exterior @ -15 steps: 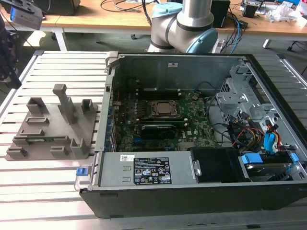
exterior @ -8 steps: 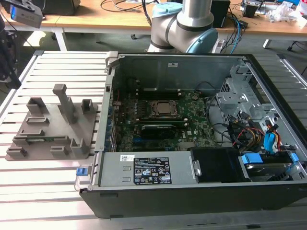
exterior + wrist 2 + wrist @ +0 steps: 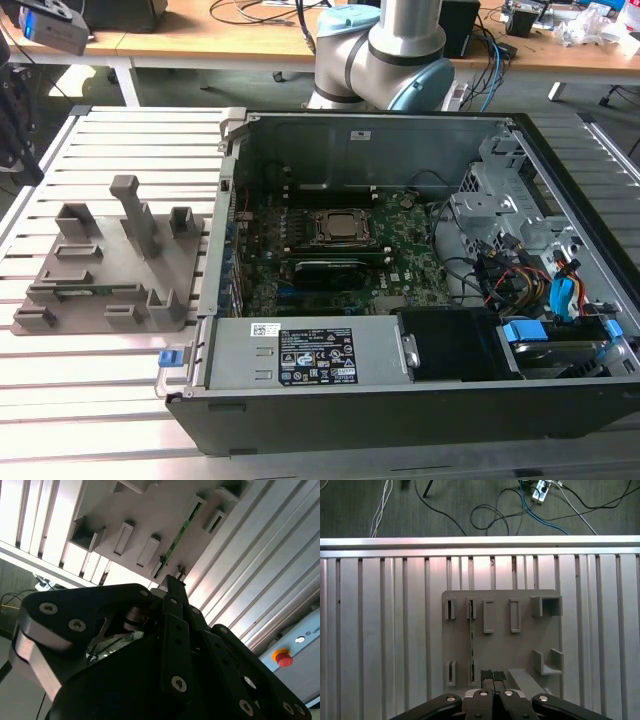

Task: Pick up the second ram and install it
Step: 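Pick up the second ram and move it above second insertion slot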

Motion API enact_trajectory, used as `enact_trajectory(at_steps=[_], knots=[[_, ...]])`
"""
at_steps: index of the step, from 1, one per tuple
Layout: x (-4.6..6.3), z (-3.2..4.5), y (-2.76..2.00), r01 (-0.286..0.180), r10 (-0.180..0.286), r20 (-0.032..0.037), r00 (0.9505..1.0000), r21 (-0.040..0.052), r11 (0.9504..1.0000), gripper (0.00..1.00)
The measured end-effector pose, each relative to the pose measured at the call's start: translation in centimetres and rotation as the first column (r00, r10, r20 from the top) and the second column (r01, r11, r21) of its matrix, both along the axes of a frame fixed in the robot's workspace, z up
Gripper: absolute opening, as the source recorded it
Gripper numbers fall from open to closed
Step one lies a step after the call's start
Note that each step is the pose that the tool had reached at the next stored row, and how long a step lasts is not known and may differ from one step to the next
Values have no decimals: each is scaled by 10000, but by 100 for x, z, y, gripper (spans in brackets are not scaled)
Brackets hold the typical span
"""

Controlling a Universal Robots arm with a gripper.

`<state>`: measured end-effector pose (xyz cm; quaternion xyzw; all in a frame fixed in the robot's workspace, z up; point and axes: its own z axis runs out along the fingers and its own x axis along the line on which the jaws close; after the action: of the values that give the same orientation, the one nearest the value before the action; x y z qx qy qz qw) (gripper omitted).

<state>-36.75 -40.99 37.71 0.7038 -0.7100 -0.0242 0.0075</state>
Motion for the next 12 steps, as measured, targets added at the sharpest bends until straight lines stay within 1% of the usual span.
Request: enact_trajectory(at_steps=[4,5,7,8,12], knots=[[0,0,0,-508,508,0,9987,0,9987,11],[0,0,0,-701,701,0,9975,0,9975,11],[0,0,0,-843,843,0,9964,0,9964,11],[0,0,0,-986,986,0,9951,0,9951,11],[0,0,0,-1011,1011,0,9949,0,9949,11]])
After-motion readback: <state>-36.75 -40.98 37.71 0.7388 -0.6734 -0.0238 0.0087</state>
